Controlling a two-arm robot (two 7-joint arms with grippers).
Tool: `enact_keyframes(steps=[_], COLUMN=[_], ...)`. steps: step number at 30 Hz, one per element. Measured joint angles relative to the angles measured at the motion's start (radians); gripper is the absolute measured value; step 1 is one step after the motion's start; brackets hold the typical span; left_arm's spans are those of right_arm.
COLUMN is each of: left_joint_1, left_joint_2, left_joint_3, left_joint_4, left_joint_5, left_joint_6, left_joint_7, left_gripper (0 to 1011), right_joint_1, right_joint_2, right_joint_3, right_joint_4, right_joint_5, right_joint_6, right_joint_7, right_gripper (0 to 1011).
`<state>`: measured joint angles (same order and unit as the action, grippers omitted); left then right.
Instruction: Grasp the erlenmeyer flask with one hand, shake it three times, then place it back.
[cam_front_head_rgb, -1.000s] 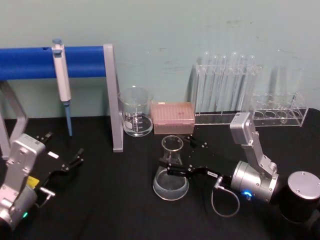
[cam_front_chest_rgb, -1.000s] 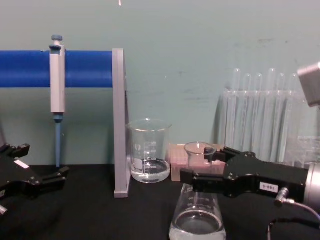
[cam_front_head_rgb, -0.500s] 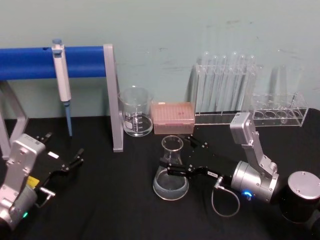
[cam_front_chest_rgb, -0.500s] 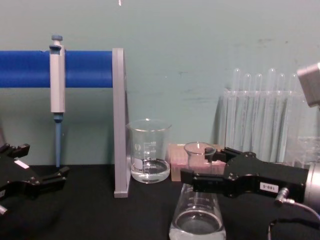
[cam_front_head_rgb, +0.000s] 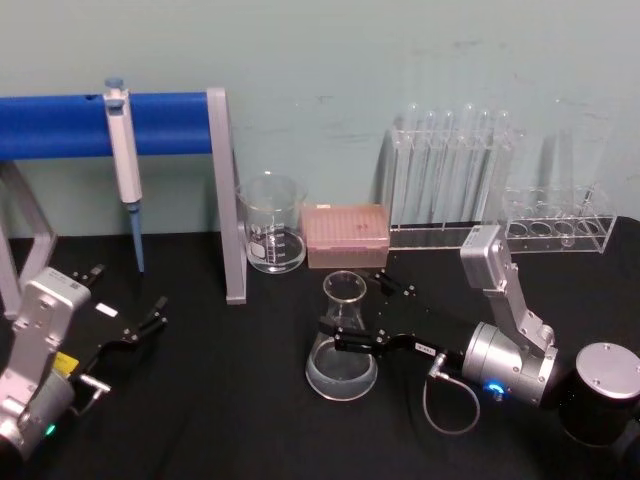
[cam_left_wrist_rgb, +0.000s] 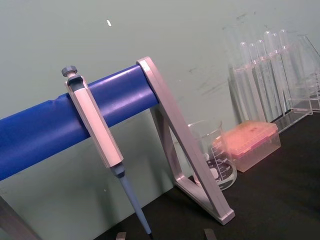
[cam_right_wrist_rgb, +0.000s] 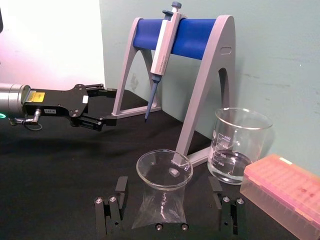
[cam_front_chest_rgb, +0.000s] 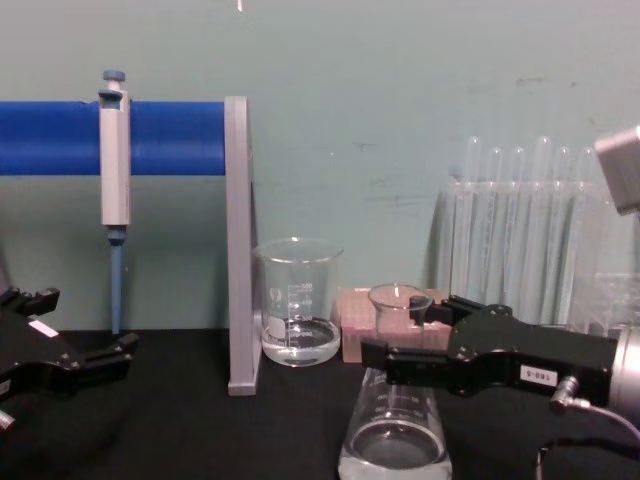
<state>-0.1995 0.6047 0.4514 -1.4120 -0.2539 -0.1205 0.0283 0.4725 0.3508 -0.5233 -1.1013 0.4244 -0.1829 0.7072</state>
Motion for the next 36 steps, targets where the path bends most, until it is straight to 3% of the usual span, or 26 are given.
enact_keyframes(steps=[6, 10, 23, 25, 36], left_joint_1=[0.0, 0.0, 0.0, 0.0, 0.0], left_joint_2=[0.0, 0.0, 0.0, 0.0, 0.0], left_joint_3=[0.0, 0.0, 0.0, 0.0, 0.0], left_joint_4=[0.0, 0.0, 0.0, 0.0, 0.0], left_joint_5=[0.0, 0.0, 0.0, 0.0, 0.0], left_joint_6=[0.0, 0.0, 0.0, 0.0, 0.0], left_joint_7=[0.0, 0.0, 0.0, 0.0, 0.0], left_gripper=[1001, 1001, 1001, 1001, 1001], right_joint_1=[0.0, 0.0, 0.0, 0.0, 0.0], right_joint_2=[0.0, 0.0, 0.0, 0.0, 0.0], right_joint_3=[0.0, 0.0, 0.0, 0.0, 0.0], right_joint_4=[0.0, 0.0, 0.0, 0.0, 0.0], right_joint_5=[0.001, 0.001, 0.001, 0.001, 0.001], right_joint_6=[0.0, 0.0, 0.0, 0.0, 0.0], right_joint_7=[0.001, 0.001, 0.001, 0.001, 0.001], right_gripper=[993, 924, 567, 469, 450])
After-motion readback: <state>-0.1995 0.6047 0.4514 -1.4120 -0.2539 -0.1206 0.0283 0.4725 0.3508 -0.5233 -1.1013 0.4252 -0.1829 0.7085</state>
